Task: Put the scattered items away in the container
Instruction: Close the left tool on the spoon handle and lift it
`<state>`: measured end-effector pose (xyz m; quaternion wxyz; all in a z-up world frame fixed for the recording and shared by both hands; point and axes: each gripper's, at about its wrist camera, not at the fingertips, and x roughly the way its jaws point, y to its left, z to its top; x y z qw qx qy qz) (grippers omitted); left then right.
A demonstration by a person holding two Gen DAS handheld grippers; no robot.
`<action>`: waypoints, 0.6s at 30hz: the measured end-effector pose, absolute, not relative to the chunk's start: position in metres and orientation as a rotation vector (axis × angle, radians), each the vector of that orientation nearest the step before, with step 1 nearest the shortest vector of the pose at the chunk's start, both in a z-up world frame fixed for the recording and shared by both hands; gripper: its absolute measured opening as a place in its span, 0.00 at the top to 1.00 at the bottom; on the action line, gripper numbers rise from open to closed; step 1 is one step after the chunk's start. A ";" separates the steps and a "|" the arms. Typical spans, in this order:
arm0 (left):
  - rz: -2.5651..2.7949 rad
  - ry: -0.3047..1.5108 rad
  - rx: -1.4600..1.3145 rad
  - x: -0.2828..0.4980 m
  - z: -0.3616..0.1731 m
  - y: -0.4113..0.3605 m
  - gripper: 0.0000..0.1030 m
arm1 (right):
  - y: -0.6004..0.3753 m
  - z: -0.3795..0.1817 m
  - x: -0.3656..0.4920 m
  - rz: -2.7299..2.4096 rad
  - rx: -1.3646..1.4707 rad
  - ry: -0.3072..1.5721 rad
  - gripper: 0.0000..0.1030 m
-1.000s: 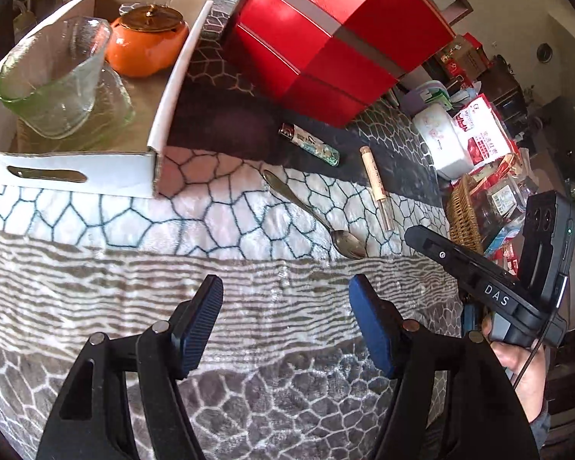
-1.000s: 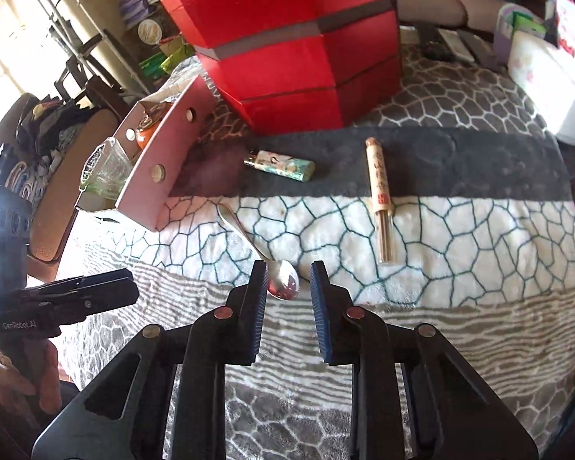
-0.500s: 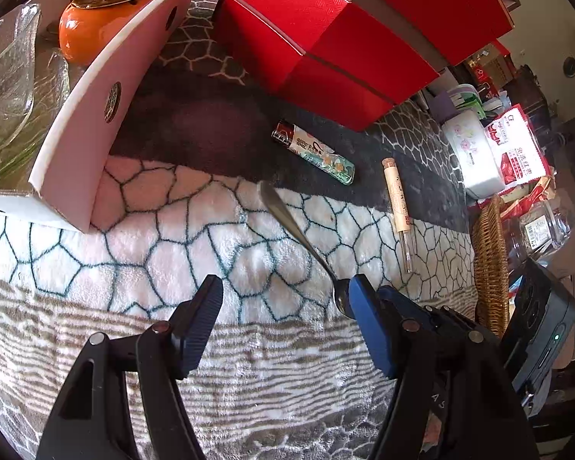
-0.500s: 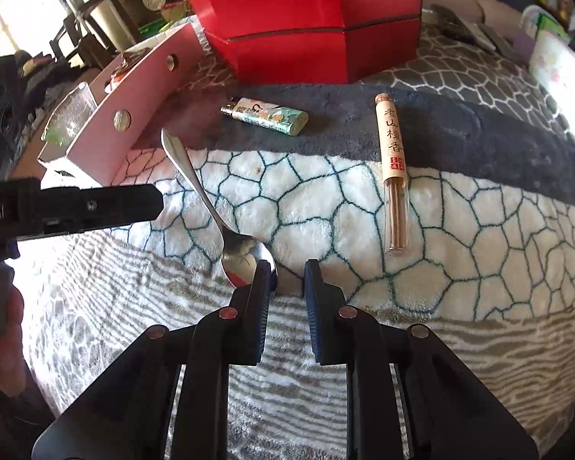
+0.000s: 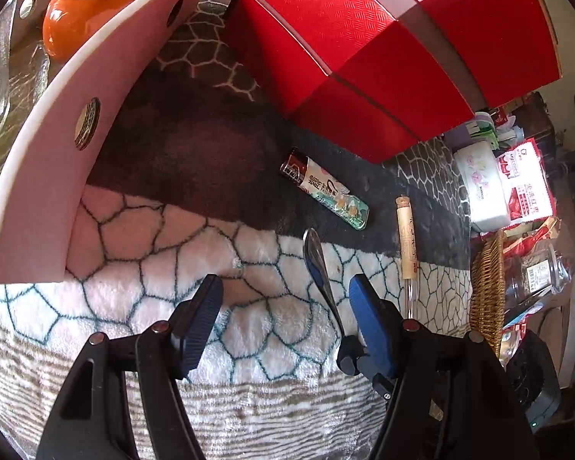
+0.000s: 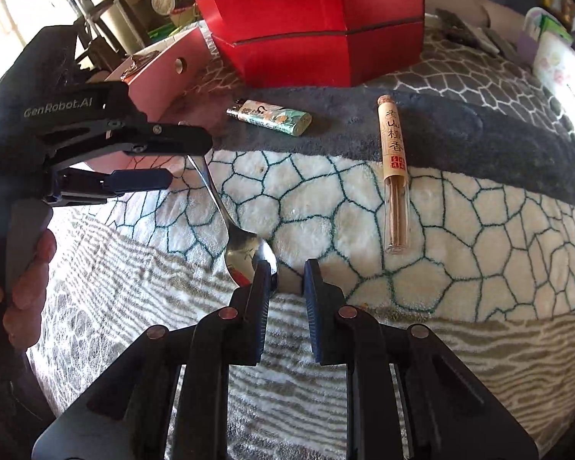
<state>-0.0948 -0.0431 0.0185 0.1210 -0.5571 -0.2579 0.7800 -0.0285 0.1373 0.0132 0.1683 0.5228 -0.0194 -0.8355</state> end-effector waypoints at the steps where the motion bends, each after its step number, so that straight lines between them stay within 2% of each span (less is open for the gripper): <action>1: 2.270 -0.774 -1.607 -0.097 0.019 -0.043 0.33 | 0.137 0.013 -0.029 -2.375 1.486 -0.051 0.83; 5: 2.252 -0.796 -1.578 -0.105 0.022 -0.040 0.35 | 0.139 0.013 -0.028 -2.367 1.482 -0.060 0.84; 6: 2.250 -0.789 -1.578 -0.105 0.023 -0.039 0.41 | 0.139 0.013 -0.028 -2.366 1.481 -0.066 0.84; 7: 2.236 -0.795 -1.571 -0.105 0.023 -0.038 0.56 | 0.140 0.013 -0.028 -2.364 1.481 -0.071 0.84; 8: 2.212 -0.807 -1.572 -0.105 0.022 -0.038 0.66 | 0.140 0.013 -0.028 -2.362 1.480 -0.073 0.84; 9: 2.198 -0.813 -1.582 -0.104 0.020 -0.037 0.88 | 0.140 0.013 -0.028 -2.362 1.481 -0.075 0.84; 10: 2.199 -0.813 -1.593 -0.103 0.018 -0.037 0.92 | 0.140 0.013 -0.028 -2.362 1.480 -0.079 0.84; 15: 2.218 -0.865 -1.569 -0.094 0.018 -0.042 0.95 | 0.142 0.013 -0.029 -2.362 1.493 -0.106 0.84; 18: 2.218 -0.890 -1.543 -0.090 0.022 -0.045 0.96 | 0.158 0.021 -0.027 -2.352 1.494 -0.277 0.80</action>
